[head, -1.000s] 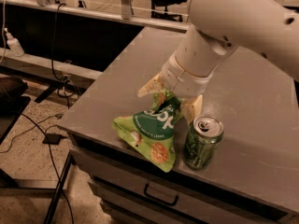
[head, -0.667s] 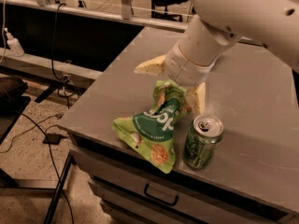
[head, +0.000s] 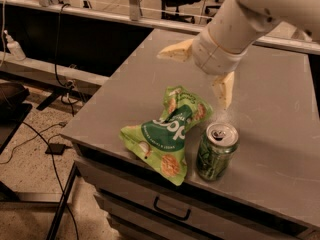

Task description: Move green rice chip bag near green can

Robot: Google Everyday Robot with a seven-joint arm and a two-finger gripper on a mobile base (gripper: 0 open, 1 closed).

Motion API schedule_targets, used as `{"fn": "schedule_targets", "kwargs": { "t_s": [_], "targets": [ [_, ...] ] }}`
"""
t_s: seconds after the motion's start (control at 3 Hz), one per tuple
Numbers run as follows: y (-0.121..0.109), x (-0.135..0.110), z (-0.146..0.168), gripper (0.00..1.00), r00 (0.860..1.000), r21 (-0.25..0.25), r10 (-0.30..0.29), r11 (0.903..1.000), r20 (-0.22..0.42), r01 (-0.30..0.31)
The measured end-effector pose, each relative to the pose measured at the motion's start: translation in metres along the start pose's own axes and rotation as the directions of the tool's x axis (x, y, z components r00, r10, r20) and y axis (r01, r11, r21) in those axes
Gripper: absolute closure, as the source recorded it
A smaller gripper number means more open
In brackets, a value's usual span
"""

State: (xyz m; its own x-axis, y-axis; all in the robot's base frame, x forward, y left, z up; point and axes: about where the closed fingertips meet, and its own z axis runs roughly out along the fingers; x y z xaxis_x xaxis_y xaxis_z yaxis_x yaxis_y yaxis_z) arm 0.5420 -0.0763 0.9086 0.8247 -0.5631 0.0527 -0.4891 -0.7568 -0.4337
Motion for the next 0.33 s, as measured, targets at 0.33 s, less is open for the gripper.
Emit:
{"fn": "schedule_targets", "kwargs": {
  "t_s": [0.33],
  "targets": [
    [-0.0004,0.0023,-0.0038,0.00,1.000,0.004,0.004,1.0000,-0.008,-0.004]
  ]
}}
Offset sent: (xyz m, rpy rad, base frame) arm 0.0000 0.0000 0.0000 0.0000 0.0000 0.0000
